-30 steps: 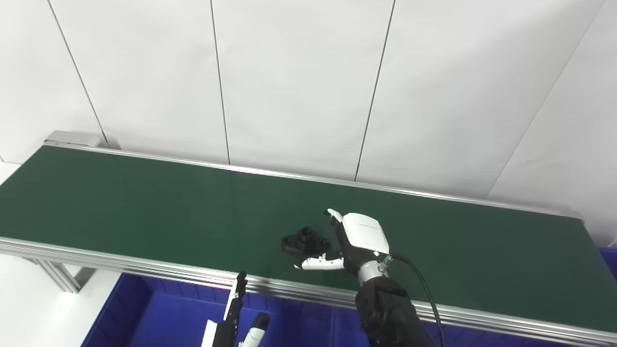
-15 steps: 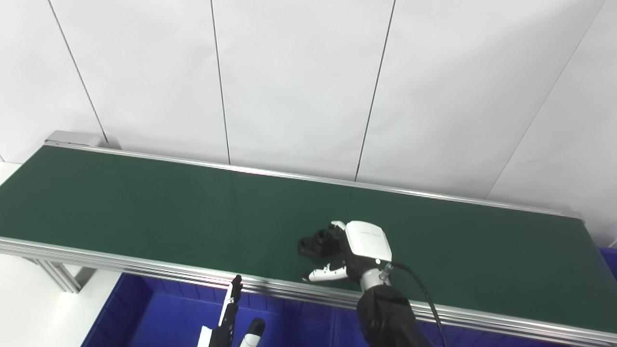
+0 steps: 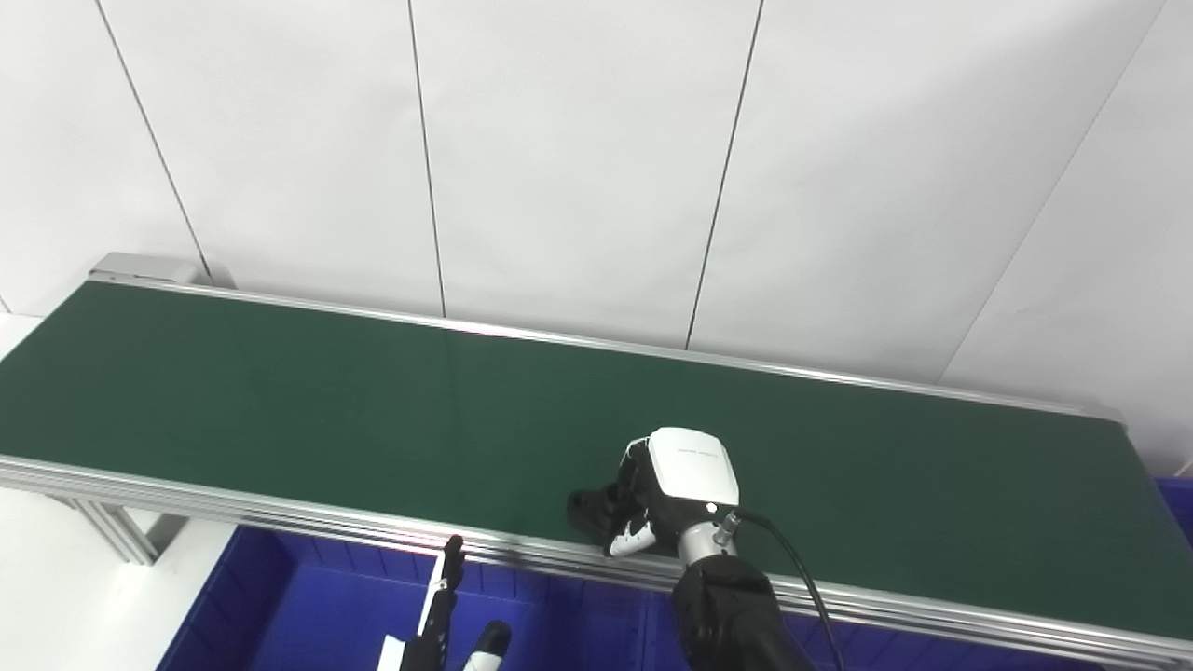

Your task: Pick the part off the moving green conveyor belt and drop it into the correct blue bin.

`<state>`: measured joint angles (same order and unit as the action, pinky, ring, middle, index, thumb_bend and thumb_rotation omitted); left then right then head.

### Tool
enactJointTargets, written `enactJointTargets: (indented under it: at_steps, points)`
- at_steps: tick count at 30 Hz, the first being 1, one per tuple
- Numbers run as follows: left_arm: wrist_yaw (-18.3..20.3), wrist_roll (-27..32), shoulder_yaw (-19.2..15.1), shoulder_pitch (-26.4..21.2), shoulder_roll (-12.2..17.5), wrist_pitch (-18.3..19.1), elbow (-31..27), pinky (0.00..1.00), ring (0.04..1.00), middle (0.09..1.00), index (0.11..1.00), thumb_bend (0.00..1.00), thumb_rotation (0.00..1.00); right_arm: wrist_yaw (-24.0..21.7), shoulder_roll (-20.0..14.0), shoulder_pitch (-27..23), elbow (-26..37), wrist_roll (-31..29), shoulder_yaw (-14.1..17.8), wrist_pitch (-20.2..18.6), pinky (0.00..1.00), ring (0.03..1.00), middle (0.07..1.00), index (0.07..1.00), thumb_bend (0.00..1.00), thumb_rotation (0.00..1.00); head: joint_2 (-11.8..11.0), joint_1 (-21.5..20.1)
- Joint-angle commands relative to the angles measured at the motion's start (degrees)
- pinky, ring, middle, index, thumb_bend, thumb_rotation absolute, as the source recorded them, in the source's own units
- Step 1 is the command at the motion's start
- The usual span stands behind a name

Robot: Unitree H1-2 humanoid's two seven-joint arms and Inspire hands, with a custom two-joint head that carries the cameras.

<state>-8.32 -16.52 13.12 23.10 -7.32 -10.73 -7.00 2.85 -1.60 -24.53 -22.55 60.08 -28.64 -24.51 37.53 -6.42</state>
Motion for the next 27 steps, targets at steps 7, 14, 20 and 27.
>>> enactJointTargets:
  at_steps: [7,14,20,27]
  points:
    - [-0.02,0.38,3.25,1.05,-3.62,-1.09,-1.77,0.99,0.955,1.000,1.000,0.58,0.92,1.32,-0.13,-0.90,-1.00,1.20,0.99,-2.34,0.17,0.226,0.470,0.494,0.52,0.02,-0.04,-0.01]
    - [0.20,0.75,3.27,1.07,-3.44,-0.87,-1.81,0.99,0.947,0.998,1.000,0.60,0.92,1.54,0.43,-0.62,-0.77,0.42,1.40,-2.30,0.17,0.229,0.346,0.497,0.51,0.16,0.14,-0.18]
    - [-0.03,0.29,3.25,0.84,-3.40,-1.21,-1.53,0.98,0.940,0.992,1.000,0.60,0.93,3.30,0.92,-0.16,-0.79,-2.31,2.49,-1.46,0.17,0.226,0.319,0.497,0.50,0.17,0.29,-0.39]
    - [0.32,0.65,3.02,0.48,-3.23,-0.49,-1.83,0.98,0.937,0.989,1.000,0.59,0.93,7.63,0.58,0.63,-0.14,-6.38,2.99,2.36,0.16,0.213,0.302,0.489,0.50,0.14,0.54,-1.16]
